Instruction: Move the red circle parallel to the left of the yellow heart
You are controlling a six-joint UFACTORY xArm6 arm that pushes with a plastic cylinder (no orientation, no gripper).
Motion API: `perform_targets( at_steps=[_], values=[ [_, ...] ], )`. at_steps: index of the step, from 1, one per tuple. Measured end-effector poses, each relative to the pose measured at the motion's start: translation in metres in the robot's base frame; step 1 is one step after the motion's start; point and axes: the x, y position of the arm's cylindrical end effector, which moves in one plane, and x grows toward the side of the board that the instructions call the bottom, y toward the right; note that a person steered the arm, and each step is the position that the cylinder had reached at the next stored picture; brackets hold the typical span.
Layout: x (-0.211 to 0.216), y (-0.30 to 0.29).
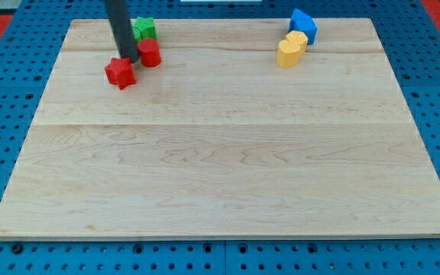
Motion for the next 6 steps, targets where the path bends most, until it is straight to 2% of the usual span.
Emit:
perform_targets(
  at_steps=[1, 2, 4, 5, 6],
  values=[
    [-0.020, -0.021],
    [-0.021, 0.000],
    [-0.015, 0.098],
    [-0.015, 0.098],
    [-0.028, 0.009]
  ],
)
